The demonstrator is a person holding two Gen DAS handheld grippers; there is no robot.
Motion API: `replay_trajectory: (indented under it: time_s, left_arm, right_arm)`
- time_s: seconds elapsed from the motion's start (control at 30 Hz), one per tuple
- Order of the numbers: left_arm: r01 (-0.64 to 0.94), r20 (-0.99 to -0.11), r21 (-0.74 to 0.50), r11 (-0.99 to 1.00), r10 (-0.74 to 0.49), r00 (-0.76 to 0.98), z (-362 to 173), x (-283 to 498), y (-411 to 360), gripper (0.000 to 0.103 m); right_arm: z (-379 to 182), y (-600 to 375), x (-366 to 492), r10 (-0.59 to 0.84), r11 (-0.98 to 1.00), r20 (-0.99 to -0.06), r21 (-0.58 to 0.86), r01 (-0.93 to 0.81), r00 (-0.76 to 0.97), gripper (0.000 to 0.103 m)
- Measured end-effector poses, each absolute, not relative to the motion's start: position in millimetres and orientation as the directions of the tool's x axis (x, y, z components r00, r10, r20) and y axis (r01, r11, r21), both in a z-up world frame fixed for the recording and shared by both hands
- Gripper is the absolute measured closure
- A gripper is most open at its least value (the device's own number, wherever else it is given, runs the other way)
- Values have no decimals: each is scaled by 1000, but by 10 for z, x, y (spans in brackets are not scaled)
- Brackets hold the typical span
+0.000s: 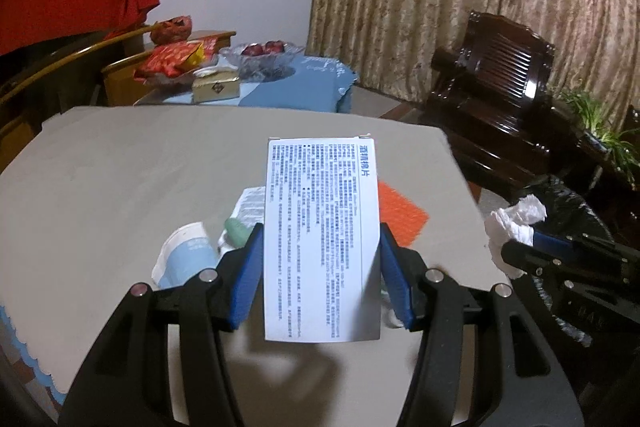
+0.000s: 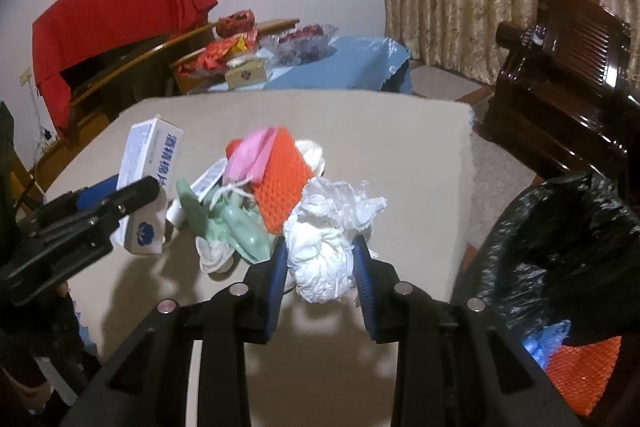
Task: Collect trash
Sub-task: 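Carry the leaflet and tissue over the bin and release both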
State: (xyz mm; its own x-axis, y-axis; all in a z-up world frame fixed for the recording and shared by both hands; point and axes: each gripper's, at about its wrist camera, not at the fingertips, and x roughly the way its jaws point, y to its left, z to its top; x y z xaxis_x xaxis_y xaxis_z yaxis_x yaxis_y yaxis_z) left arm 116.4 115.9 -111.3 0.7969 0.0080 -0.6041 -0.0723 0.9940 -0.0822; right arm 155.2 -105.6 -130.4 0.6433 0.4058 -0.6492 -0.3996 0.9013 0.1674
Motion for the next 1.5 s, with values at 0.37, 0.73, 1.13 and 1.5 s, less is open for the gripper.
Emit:
replay_trajectory:
  time_s: [0.37,0.73,1.13,1.5]
  left_arm:
    - [28,-562,-82,996,-69,824,-791,1094,644,50]
    - [154,-528,-88,984,-178,830,-620,1130,78,50]
    - [319,-517,-95,943,-320,794,-641,1275,-705,50]
    - [417,-516,-94,904,-402,756,-762,1470,-1338,50]
  right_arm:
    - [-839,-1437,1336,385,919,-575,165,-359,721,71]
    - [-646,-2097,1133,282,959,-543,145,-242,791,71]
    - [-675,-2913,1017,122,991,-556,115,-69,822,71]
    - [-812,-3349,1022,38,993,-575,110,32,817,71]
